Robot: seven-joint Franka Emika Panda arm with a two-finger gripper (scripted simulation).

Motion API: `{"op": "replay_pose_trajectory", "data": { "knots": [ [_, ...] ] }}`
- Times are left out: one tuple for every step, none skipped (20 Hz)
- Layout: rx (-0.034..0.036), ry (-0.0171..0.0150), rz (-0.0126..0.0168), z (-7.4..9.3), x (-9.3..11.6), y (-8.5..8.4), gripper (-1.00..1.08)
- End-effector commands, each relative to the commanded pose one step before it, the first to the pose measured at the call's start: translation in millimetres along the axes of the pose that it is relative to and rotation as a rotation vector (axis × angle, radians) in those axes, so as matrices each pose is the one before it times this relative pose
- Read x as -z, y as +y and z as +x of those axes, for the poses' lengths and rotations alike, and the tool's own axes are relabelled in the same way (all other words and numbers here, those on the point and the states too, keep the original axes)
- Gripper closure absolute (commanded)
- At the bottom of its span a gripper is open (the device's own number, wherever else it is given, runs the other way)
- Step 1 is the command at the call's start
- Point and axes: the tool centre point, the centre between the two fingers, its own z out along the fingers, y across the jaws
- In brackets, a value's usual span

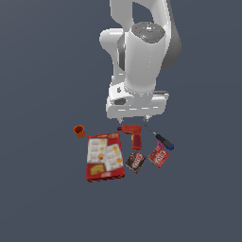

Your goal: Pick up a designated object from a clutter of objects.

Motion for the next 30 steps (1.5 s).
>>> {"op": "replay_pose_trajectory", "data": {
  "knots": [
    [0.06374,-0.00144,-0.00425,0.51,-26.46,-24.94,-0.92],
    [0.02744,-0.00024,-0.00098,0.18,-11.13,-10.85,-0.92],
    [0.02756,-0.00015,-0.00042,0.0,-11.05,-10.99,-0.92],
    [0.02761,-0.00006,0.00014,-0.16,-10.93,-11.11,-0.92],
    [0.02664,0.00003,0.00066,-0.3,-10.42,-10.82,-0.92],
    [0.02527,0.00011,0.00111,-0.42,-9.78,-10.35,-0.92],
    [0.02387,0.00017,0.00148,-0.5,-9.15,-9.86,-0.92],
    [0.02244,0.00023,0.00178,-0.57,-8.53,-9.35,-0.92],
    [0.02103,0.00027,0.002,-0.62,-7.92,-8.83,-0.92],
    [0.01957,0.0003,0.00216,-0.64,-7.32,-8.28,-0.92],
    [0.01813,0.00032,0.00226,-0.65,-6.74,-7.72,-0.92],
    [0.01668,0.00033,0.0023,-0.65,-6.16,-7.16,-0.92],
    [0.01522,0.00033,0.00228,-0.63,-5.59,-6.57,-0.92],
    [0.01375,0.00032,0.00221,-0.61,-5.03,-5.97,-0.92],
    [0.01231,0.00031,0.0021,-0.57,-4.48,-5.37,-0.92],
    [0.01083,0.00029,0.00195,-0.52,-3.94,-4.75,-0.92],
    [0.0094,0.00026,0.00176,-0.46,-3.4,-4.14,-0.92],
    [0.00793,0.00023,0.00154,-0.4,-2.87,-3.51,-0.92],
    [0.00649,0.0002,0.0013,-0.33,-2.34,-2.88,-0.92],
    [0.00506,0.00016,0.00103,-0.26,-1.82,-2.25,-0.92],
    [0.00358,0.00011,0.00074,-0.19,-1.29,-1.59,-0.92],
    [0.00214,0.00007,0.00045,-0.12,-0.78,-0.95,-0.92],
    [0.00068,0.00002,0.00014,-0.04,-0.26,-0.3,-0.92],
    [-0.00324,-0.0013,-0.00047,-0.06,1.13,1.22,-0.92],
    [0.0,0.0,0.0,-0.01,-0.31,0.0,-0.92],
    [0.0,0.0,0.0,-0.04,-0.91,0.01,-0.92],
    [0.0,0.0,0.0,-0.06,-1.52,0.01,-0.92],
    [0.0,0.0,0.0,-0.09,-2.12,0.01,-0.92],
    [0.00067,0.00015,0.0001,-0.07,-2.64,-0.33,-0.92],
    [0.0,0.0,0.0,-0.14,-3.3,0.02,-0.92]
  ]
}}
